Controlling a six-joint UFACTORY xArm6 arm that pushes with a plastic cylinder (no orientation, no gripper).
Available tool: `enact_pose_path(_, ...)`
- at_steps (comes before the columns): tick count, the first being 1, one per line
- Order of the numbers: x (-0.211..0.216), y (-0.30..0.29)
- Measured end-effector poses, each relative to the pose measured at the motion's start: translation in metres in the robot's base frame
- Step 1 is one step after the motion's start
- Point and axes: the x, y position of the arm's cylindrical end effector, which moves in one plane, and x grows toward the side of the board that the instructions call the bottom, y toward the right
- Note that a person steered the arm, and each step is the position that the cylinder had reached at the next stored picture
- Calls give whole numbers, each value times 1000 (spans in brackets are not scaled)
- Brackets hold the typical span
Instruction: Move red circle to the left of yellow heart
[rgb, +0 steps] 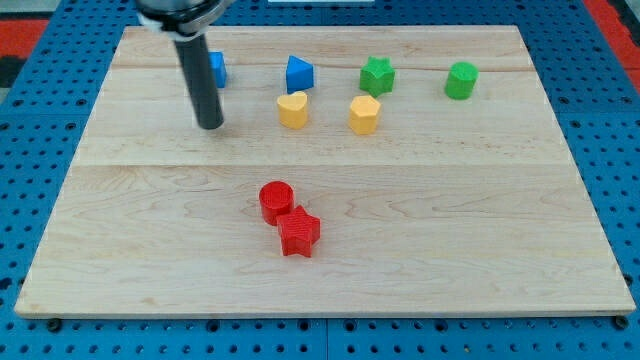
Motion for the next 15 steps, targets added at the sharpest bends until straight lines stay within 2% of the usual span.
enact_pose_path(1, 55, -22)
enact_pose_path(3, 181, 1)
enact_pose_path(4, 226, 41)
enact_pose_path(5, 230, 59)
enact_pose_path(7, 207, 129)
enact_pose_path(8, 161, 131)
enact_pose_path(9, 126, 121)
enact_pose_path(10, 102, 82)
enact_pose_path(13, 77, 52)
enact_pose_path(15, 39, 50)
